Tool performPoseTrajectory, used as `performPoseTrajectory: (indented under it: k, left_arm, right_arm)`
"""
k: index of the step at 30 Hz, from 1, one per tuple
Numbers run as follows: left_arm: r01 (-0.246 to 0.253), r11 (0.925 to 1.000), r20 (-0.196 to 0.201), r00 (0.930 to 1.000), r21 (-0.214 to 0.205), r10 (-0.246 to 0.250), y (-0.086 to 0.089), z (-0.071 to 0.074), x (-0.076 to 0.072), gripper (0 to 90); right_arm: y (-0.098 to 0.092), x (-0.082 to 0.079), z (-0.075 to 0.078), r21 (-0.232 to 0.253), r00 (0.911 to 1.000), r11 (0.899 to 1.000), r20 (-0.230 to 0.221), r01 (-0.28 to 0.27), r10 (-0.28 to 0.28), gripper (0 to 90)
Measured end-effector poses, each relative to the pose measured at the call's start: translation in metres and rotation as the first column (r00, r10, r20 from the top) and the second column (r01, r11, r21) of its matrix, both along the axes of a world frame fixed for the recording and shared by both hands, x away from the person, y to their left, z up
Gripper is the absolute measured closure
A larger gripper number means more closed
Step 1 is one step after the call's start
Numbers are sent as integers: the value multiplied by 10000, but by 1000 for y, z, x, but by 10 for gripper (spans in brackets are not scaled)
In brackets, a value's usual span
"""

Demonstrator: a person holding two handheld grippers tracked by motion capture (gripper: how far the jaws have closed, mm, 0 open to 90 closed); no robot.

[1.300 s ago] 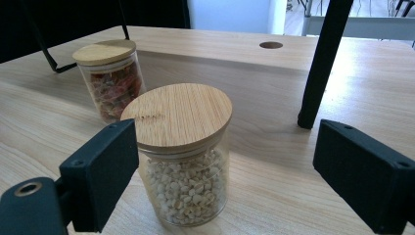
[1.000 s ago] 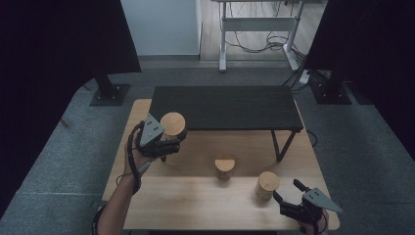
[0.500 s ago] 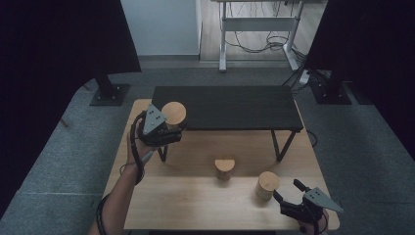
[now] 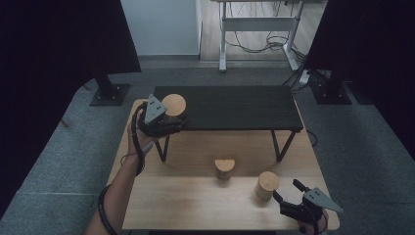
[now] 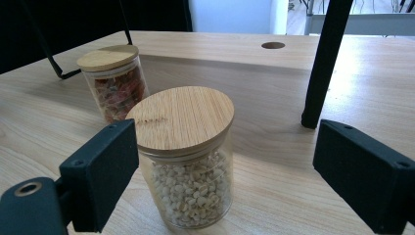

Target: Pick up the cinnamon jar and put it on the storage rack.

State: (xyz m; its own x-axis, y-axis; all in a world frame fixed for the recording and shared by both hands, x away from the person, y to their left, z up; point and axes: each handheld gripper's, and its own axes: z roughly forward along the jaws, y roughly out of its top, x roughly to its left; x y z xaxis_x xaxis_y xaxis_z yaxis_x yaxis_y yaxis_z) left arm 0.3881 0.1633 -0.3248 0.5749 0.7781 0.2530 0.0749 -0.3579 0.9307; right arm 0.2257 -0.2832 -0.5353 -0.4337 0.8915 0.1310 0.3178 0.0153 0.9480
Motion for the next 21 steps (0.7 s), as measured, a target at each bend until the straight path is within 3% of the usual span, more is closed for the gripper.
performPoseTrajectory:
  k: [9, 19, 21]
  left_arm:
    - [-150, 9998, -79, 9999, -121, 149, -5, -2, 16, 256]
    - [-498, 9985, -473, 9977, -247, 486, -12, -15, 35, 256]
    - [-539, 9974, -572, 9971, -479, 511, -11, -16, 37, 256]
  right_arm:
    - [-2, -1, -1, 26, 10000, 10000, -6, 42, -42, 93]
    - [-1, -1, -1, 4, 9999, 10000, -42, -96, 96, 93]
    - [0, -1, -2, -8, 9999, 9999, -43, -111, 111, 93]
